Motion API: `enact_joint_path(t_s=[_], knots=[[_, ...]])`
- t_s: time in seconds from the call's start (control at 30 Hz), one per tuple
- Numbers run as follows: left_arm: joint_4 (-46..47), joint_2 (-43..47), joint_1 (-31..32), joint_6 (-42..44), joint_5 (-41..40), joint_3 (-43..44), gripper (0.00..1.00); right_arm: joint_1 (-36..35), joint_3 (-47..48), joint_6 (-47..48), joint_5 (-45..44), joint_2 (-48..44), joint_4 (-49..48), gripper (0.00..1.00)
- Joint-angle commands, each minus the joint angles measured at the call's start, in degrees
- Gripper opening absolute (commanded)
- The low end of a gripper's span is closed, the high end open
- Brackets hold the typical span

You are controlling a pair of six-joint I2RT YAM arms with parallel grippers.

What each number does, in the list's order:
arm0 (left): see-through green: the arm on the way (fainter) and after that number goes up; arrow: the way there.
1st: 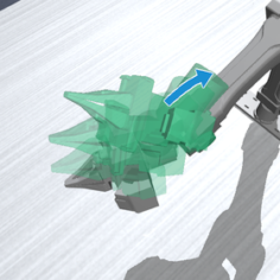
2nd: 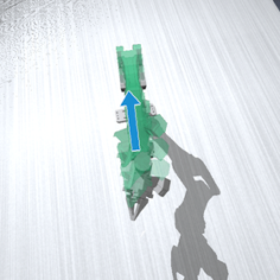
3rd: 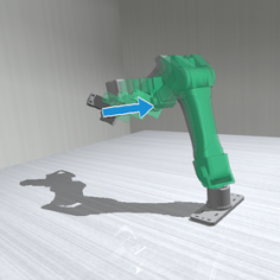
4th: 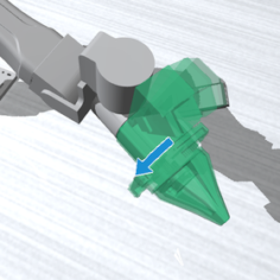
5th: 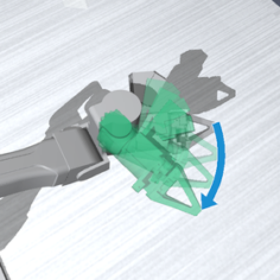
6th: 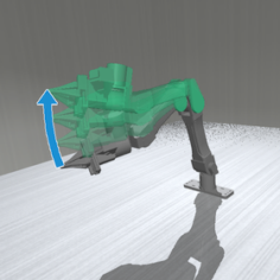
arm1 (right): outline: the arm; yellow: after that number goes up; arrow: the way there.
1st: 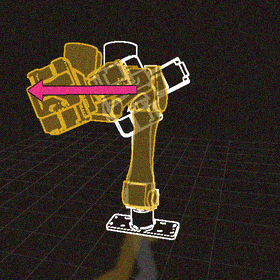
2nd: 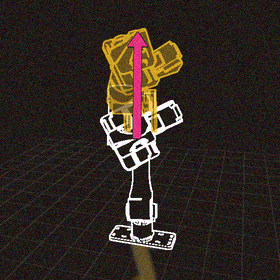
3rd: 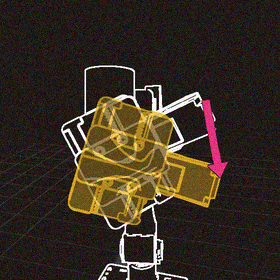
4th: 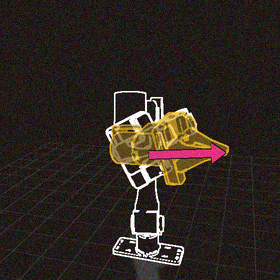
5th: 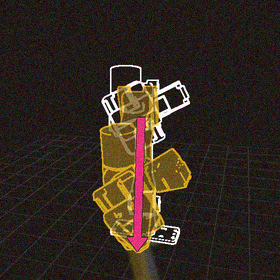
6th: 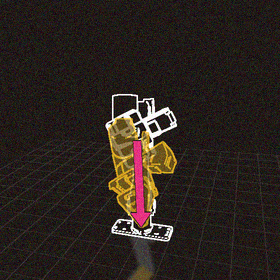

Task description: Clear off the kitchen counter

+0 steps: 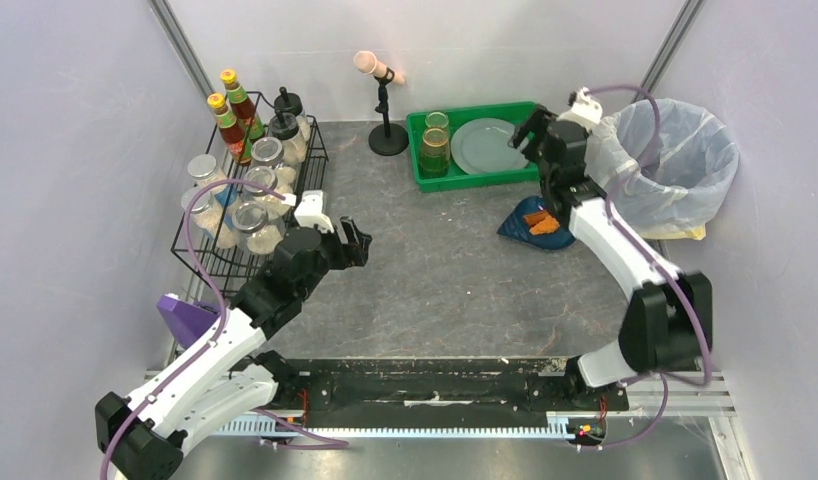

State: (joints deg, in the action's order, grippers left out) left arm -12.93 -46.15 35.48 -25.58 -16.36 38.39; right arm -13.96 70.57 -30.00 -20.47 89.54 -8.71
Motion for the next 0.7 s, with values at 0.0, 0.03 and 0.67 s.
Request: enact_joint_path(t_s=[0.0,0.03,0.67], knots=[[4.5,-0.1,-0.1,2.8,2.3,-0.8,0.82,0.2,-9.0,-6.4,-3.4,-11.6,6.5,0.78],[4.8,-0.2,-0.1,3.2,2.4,-0.8,0.82,0.3,-10.9,-7.8,-4.3,-13.9,8.2,0.79],[4.8,-2.5,0.0,-0.6,3.4,-1.1,0.82,3.0,-43.1,-38.7,-8.1,-38.0,24.0,0.76]])
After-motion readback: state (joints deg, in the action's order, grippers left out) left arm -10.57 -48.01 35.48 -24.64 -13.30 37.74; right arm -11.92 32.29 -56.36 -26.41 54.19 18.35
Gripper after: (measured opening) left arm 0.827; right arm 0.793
